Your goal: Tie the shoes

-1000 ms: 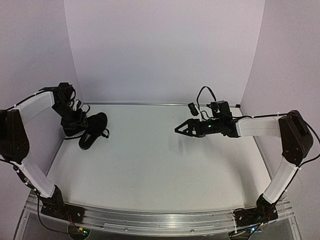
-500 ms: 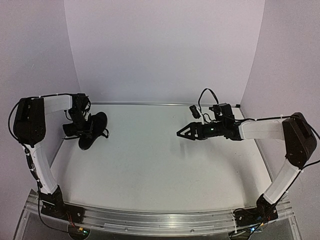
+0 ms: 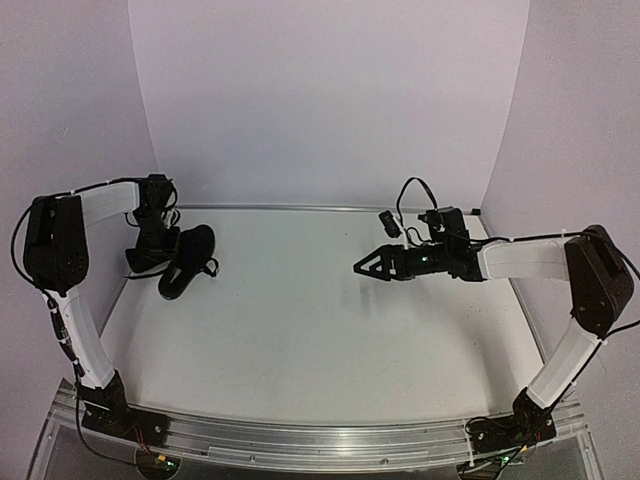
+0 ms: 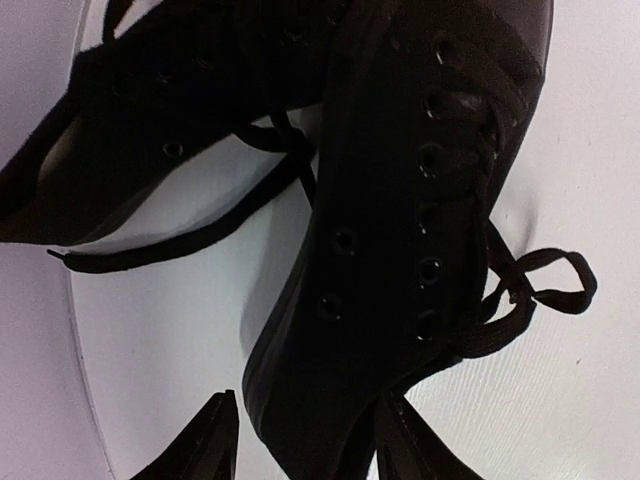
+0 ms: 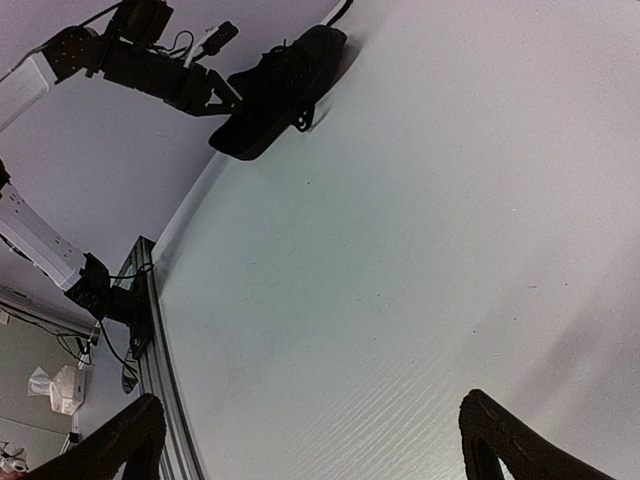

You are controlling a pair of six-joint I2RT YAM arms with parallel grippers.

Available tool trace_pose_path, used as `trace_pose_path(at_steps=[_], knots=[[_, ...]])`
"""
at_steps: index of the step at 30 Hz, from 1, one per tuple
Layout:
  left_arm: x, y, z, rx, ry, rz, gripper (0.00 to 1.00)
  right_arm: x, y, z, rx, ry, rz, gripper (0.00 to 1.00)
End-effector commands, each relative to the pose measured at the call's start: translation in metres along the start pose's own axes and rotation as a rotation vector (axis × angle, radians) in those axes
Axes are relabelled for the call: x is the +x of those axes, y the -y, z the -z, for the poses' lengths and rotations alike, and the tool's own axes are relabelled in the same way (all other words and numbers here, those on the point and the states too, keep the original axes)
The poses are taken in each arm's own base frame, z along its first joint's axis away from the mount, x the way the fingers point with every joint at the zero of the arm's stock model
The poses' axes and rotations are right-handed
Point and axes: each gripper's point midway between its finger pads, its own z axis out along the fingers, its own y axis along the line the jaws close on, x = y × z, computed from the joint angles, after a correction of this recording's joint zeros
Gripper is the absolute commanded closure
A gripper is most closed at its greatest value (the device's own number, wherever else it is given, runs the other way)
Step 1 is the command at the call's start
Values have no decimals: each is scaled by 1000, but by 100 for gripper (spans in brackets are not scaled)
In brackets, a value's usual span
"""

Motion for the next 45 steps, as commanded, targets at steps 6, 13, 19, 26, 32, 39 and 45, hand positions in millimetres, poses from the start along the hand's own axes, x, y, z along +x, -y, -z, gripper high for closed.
trace_pose_path(at_steps=[6, 13, 19, 26, 32, 39, 45], knots=[[-15, -1, -18, 33, -15, -11, 48, -10, -7, -3, -24, 22, 43, 2], [-2, 10, -24, 99, -34, -32, 39, -8, -2, -6, -20, 14, 35, 2], [6, 19, -22, 158, -42, -45, 28, -9, -2, -7, -25, 13, 33, 2], [6, 15, -22, 132, -42, -44, 40, -11, -1, -9, -23, 14, 28, 2], [-9, 14, -5, 126, 30, -35, 90, -12, -1, -8, -22, 19, 27, 2], [-27, 53, 46, 153, 160, -140, 100, -16, -4, -7, -20, 31, 26, 2], [-35, 135, 119, 309, 278, -260, 100, -26, -18, 7, -22, 79, 65, 2]])
